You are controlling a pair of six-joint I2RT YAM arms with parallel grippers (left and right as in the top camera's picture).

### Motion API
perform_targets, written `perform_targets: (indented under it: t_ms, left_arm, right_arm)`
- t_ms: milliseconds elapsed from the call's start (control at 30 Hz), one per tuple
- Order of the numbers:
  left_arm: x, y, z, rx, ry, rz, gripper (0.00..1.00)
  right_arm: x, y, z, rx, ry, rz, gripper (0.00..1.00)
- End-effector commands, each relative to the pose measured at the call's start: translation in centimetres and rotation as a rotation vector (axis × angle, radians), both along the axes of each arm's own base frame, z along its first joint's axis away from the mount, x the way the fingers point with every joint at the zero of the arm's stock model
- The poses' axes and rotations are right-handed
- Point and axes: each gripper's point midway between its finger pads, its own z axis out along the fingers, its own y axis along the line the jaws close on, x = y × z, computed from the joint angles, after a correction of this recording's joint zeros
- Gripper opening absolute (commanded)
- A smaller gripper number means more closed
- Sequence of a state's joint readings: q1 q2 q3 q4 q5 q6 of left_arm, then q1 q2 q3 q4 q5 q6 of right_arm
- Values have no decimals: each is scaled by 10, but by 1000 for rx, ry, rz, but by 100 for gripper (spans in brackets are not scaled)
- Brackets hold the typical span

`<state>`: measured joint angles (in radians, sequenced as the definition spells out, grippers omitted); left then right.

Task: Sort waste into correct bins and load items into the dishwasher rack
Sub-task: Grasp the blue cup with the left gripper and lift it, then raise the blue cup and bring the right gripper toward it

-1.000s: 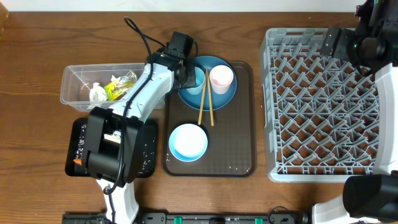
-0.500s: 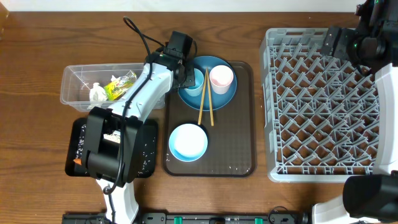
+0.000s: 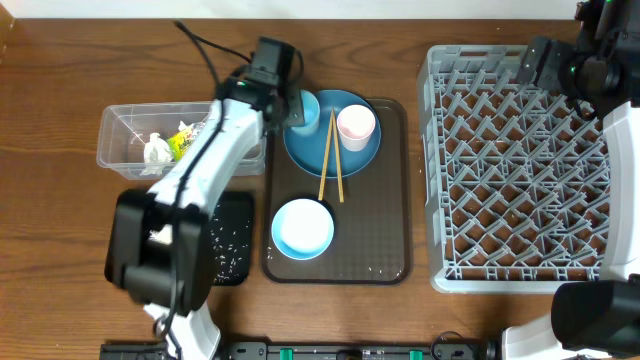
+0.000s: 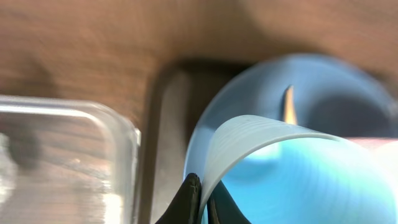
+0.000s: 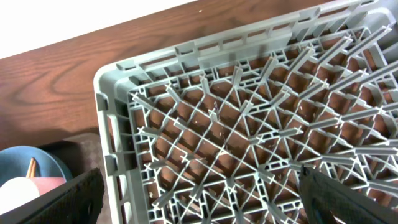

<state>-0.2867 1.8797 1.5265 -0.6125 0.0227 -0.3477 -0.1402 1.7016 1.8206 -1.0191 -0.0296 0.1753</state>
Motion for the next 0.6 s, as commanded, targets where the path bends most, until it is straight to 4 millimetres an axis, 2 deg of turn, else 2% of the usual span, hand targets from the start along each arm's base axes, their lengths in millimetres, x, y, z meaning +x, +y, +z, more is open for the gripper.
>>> perform_targets:
  t_ms: [0, 100, 167, 267, 367, 467, 567]
  left_arm:
    - [9, 11, 67, -40, -155, 33, 6]
    - [4, 12, 97, -85, -212, 26, 6]
    - [-3, 3, 117, -186, -230, -21, 6]
    - [-14, -6, 142, -392, -216, -29, 6]
    - [-21, -16, 166, -628, -186, -93, 6]
    - [-28, -28, 191, -853, -155, -216, 6]
    - [-37, -36, 213, -1017, -126, -338, 6]
  right_arm:
    - [0, 0, 7, 13, -15, -11, 99]
    - [0, 17, 6, 80, -17, 64, 99]
    - [2, 44, 12, 149, -50, 231, 95]
    - [1, 91, 35, 282, -157, 514, 97]
    - [-9, 130, 66, 416, -296, 774, 99]
    - [-20, 151, 94, 522, -405, 933, 99]
    - [-30, 161, 112, 588, -474, 1030, 99]
